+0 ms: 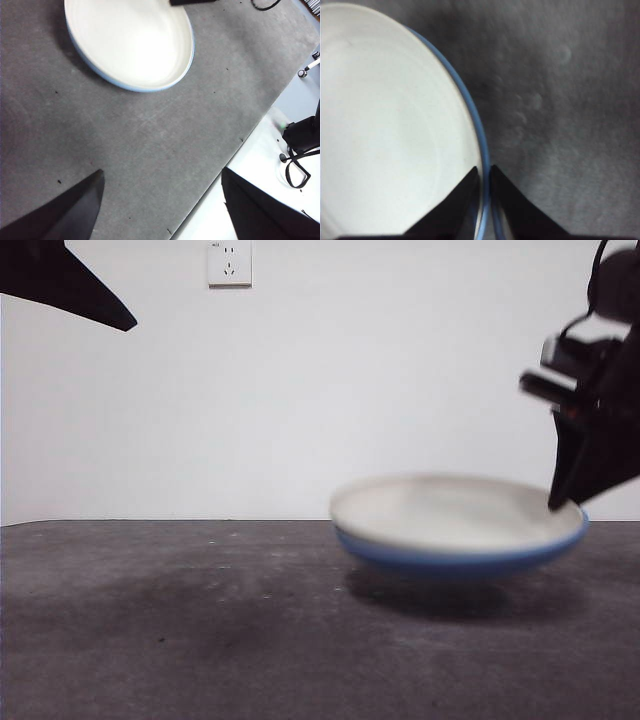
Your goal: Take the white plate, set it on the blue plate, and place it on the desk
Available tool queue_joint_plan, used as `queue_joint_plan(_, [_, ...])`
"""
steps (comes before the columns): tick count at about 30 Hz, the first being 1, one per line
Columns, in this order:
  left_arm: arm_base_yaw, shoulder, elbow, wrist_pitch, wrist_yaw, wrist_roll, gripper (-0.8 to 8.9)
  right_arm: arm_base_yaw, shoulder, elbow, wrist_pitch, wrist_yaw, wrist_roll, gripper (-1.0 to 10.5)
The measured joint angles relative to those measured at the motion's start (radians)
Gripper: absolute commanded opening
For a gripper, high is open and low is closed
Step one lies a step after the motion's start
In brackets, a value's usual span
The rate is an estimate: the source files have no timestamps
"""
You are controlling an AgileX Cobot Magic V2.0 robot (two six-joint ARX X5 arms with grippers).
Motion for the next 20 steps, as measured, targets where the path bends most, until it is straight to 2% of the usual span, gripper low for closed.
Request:
queue_joint_plan(8, [0.0, 0.0, 0.0, 0.0, 0.0, 0.0, 3.74, 0.091, -0.049, 0.011, 0.008, 0.002, 0.04, 0.1])
queue_joint_plan(13, [0.0, 0.0, 0.0, 0.0, 0.0, 0.0, 3.74, 0.168, -0.048, 0.019, 0.092, 0.023, 0.09, 0.1])
queue_joint_plan(20, [0.0, 0.0, 0.0, 0.0, 0.0, 0.0, 3.74, 0.232, 0.025, 0.023, 0.151, 0.033, 0.145, 0.1])
